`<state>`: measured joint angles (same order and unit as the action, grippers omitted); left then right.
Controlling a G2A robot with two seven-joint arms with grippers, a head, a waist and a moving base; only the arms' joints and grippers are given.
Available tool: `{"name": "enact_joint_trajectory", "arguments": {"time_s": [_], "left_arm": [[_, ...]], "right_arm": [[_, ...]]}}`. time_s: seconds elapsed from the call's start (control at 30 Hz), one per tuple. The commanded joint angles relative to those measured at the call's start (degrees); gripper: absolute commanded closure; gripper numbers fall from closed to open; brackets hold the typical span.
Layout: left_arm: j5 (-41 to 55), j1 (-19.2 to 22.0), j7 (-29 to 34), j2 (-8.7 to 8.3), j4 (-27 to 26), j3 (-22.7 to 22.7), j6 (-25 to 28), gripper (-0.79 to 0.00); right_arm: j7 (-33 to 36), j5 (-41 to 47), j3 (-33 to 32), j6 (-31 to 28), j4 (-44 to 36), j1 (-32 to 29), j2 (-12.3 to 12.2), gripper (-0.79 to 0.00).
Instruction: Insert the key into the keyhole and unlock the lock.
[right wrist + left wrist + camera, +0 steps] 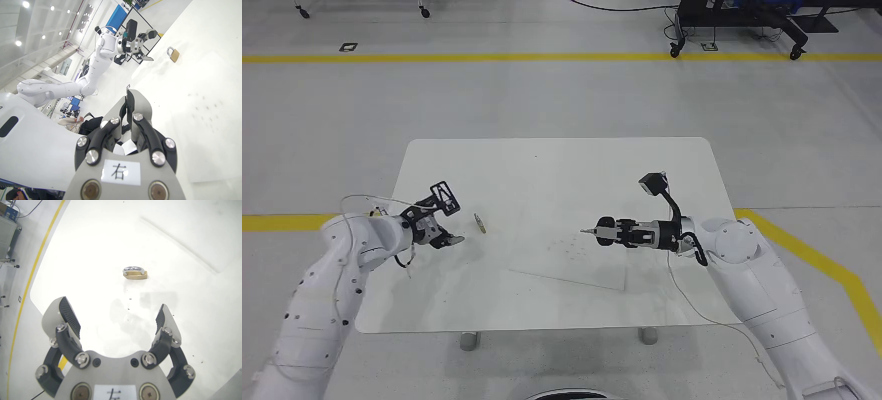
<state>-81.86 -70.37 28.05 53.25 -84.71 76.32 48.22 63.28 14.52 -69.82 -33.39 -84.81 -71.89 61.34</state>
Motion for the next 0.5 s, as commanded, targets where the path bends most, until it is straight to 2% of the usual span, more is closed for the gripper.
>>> {"name": "enact_joint_trajectory", "arguments": {"time_s": [0.0,0.17,0.3,0.43,0.47], "left_arm": [[-3.43,0.69,-2.40,0.08,0.55,-1.63,0.20,-0.785],[-10.13,1.81,-6.30,0.24,1.23,-4.92,-0.16,-0.733],[-14.57,2.56,-7.85,0.37,1.63,-7.13,-0.72,-0.653],[-16.20,3.56,-9.60,0.62,2.62,-8.58,-1.35,-0.616],[-16.36,3.85,-9.79,0.71,2.81,-8.95,-1.57,-0.582]], "right_arm": [[0.00,0.00,0.00,0.00,0.00,0.00,0.00,0.000],[0.00,0.00,0.00,0.00,0.00,0.00,0.00,0.000],[0.00,0.00,0.00,0.00,0.00,0.00,0.00,0.000],[0.00,0.00,0.00,0.00,0.00,0.00,0.00,0.000],[0.00,0.00,0.00,0.00,0.00,0.00,0.00,0.000]]}}
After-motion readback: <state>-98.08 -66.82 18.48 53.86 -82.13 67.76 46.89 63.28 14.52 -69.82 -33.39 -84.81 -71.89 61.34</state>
